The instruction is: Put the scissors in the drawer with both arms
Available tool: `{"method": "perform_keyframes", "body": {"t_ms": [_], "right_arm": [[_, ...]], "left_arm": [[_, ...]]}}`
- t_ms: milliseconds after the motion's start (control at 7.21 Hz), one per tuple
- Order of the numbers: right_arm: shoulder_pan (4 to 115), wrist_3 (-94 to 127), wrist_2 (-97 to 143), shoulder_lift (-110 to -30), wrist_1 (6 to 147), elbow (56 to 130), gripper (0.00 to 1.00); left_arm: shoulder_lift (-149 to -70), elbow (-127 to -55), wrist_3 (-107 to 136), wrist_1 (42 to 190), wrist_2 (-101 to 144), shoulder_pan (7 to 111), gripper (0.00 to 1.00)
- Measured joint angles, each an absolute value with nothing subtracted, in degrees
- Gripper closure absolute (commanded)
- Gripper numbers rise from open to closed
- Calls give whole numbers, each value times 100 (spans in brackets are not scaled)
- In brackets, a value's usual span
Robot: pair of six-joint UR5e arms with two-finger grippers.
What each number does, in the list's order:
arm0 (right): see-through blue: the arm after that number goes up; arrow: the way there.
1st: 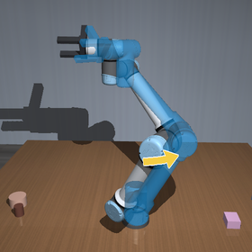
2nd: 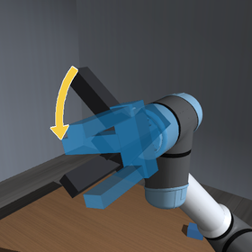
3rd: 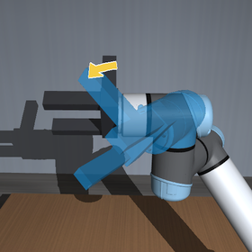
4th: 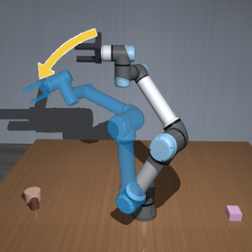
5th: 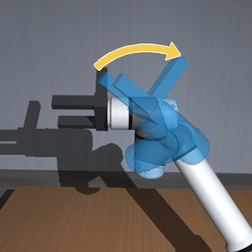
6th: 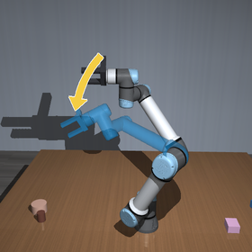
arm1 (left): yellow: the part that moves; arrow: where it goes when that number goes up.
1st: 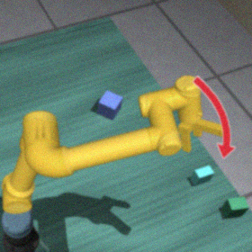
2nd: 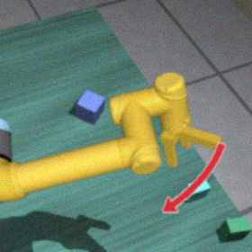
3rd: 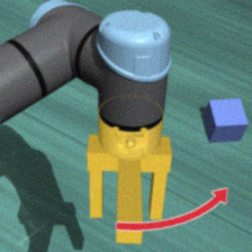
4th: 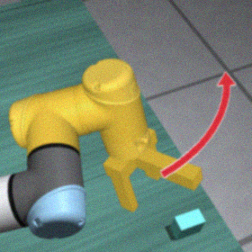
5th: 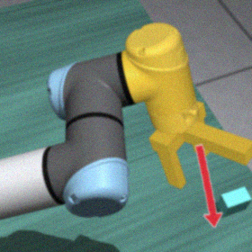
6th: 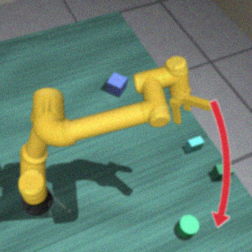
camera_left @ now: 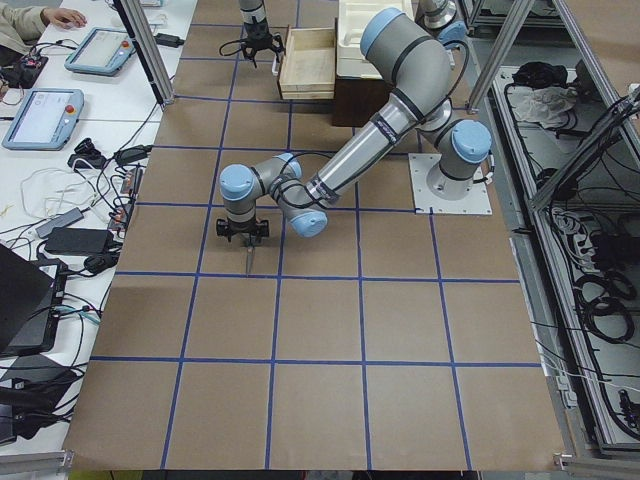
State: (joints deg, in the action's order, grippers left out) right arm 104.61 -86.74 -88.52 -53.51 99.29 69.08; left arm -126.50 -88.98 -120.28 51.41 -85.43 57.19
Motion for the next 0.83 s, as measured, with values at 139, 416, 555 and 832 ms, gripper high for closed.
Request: {"method": "perform_keyframes", "body": {"t_ms": [139,416,555,832], "right_arm": [[10460,-8682,-8823,-5338,9996,6903,11],[10459,-8695,-8801,-5329,10068,6904,11],[10459,-8703,-8799,-5327,10077,6907,11],[10459,-8705,-8696,-5332,10092,6896,11]], "left_arm": [[-12688,-8896,-12059,5138,-8535,5718,9],[-12749,-8895,-12074,5135,-8453,5716,17],[-12777,-8895,-12080,5135,-8408,5711,19],[-12793,-8894,-12096,5141,-8352,5698,32]]}}
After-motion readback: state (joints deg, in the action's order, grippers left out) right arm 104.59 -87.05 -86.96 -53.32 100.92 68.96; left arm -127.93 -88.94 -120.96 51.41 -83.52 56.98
